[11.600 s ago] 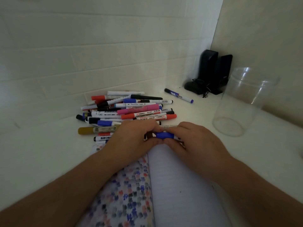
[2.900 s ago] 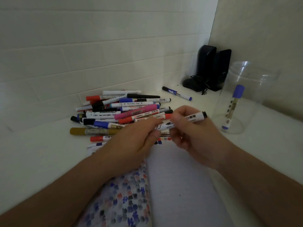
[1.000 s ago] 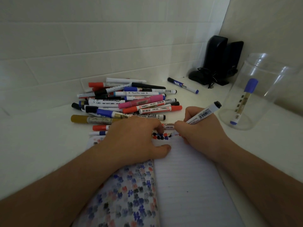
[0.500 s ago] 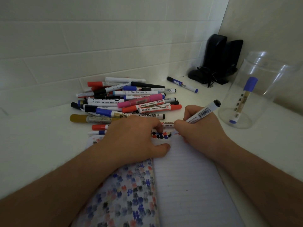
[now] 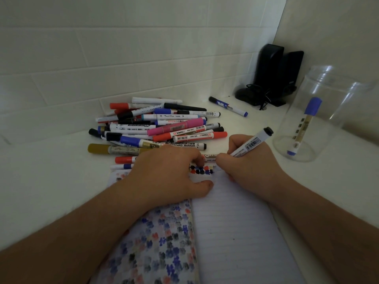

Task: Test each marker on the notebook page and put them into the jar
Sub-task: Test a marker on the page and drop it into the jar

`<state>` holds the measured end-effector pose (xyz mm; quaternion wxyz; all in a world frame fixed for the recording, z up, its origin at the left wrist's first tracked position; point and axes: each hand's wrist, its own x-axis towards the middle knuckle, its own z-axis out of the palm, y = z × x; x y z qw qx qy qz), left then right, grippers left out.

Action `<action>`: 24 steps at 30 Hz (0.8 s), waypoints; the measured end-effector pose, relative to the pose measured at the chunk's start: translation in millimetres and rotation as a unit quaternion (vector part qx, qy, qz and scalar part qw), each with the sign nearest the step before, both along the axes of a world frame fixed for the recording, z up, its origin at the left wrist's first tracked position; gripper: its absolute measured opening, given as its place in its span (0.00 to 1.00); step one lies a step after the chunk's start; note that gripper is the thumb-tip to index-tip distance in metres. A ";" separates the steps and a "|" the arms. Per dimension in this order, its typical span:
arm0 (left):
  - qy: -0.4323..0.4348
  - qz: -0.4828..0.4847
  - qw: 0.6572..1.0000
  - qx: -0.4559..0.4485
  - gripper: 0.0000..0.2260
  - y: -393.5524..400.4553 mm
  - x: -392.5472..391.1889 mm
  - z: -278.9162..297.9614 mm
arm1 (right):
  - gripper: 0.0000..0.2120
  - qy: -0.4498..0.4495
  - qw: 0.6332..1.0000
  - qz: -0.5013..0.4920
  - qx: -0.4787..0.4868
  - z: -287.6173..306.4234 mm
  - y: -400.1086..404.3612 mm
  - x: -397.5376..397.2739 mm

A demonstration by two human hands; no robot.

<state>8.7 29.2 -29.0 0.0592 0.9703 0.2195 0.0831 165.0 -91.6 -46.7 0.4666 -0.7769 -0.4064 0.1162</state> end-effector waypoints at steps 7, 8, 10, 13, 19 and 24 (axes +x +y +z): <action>0.001 0.006 1.000 -0.003 0.24 -0.6 -1.3 -0.2 | 0.13 0.007 1.000 -0.013 0.016 -1.4 0.3 0.8; 0.002 0.006 1.000 -0.002 0.24 -0.8 -1.2 -0.1 | 0.13 0.000 1.000 -0.015 0.013 -1.7 0.4 0.8; 0.006 0.006 1.000 0.001 0.24 -1.6 -0.9 0.6 | 0.13 -0.007 1.000 -0.012 0.007 -1.4 0.5 0.9; 0.008 0.004 1.000 0.001 0.24 -2.0 -1.3 1.5 | 0.14 0.004 1.000 0.002 -0.002 0.3 -0.2 0.6; -0.030 0.000 1.000 -0.007 0.22 -3.1 -6.0 -0.1 | 0.14 0.004 0.999 -0.005 0.048 4.6 -2.7 -0.9; -0.152 -0.050 0.971 -0.176 0.08 -1.8 -9.7 1.0 | 0.11 0.205 0.956 0.072 0.198 22.5 -17.7 3.1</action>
